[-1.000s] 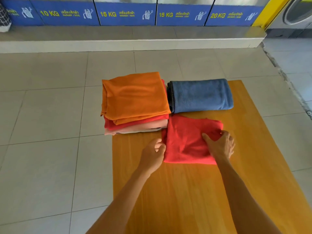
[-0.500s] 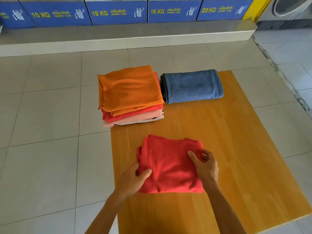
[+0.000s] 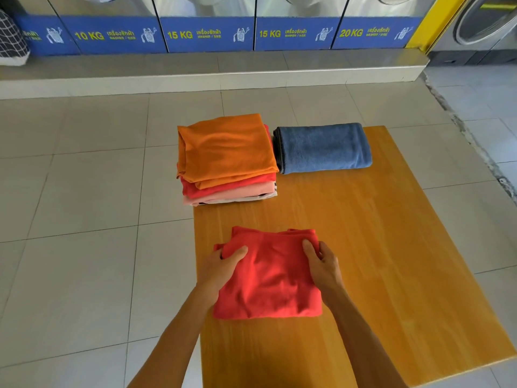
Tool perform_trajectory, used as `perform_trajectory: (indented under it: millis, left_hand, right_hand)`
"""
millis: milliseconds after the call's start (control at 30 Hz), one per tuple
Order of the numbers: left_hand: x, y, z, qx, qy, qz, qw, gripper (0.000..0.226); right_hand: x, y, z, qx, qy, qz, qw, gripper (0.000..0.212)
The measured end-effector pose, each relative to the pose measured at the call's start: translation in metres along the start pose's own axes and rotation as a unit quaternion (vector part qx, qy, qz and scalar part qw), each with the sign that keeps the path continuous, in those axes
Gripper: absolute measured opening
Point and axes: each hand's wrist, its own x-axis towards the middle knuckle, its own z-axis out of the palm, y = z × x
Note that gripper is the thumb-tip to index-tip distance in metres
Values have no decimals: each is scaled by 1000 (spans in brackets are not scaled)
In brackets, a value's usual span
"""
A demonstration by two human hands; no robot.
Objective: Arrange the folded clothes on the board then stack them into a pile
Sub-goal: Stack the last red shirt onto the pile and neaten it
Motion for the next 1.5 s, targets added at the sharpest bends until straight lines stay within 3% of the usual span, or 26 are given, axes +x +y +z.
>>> perform_trajectory:
  millis: [100,200,367,533,633,700,800,900,1067,1200,1367,1500]
  left_hand:
    - [4,-3,1,1,19,-4,1000,90]
    - [3,2,2,-15,27,14,999,80]
    - [1,-3,-1,-47,43,26,998,58]
    - [-1,-6,-3,100,210,86,969,65]
    - [4,-4,-8,114,154,0,981,80]
    - [4,-3,-11,91,115,-23,989,78]
    - [-3,3,-15,67,80,23,994,48]
    - [-14,14,-13,49,-2,94,994,22]
    - [-9,33,-9,94,-119,190,970,33]
    - [16,36,-11,146,-105,169,969,47]
    - [30,34,-22,263,-90,194,941,39]
    - [32,31,-25,249,-114,178,945,40]
  right_hand:
    - [2,-2,1,5,-19,18,1000,41]
    - [3,-2,1,5,-32,29,999,42]
    - [3,-9,-1,58,-65,9,996,21]
    - [4,-6,3,49,-63,5,997,22]
    - [7,-3,6,34,-54,16,998,30]
    - [7,-3,7,23,-56,24,998,37]
    - [7,-4,9,27,-62,23,997,53]
    - [7,-7,8,45,-66,9,997,57]
    - [11,-15,-3,37,-93,7,995,32]
    - [17,-14,-7,44,-106,36,993,33]
    - [15,-14,-14,98,-92,46,990,17]
    - [10,-16,-14,79,-85,34,993,16]
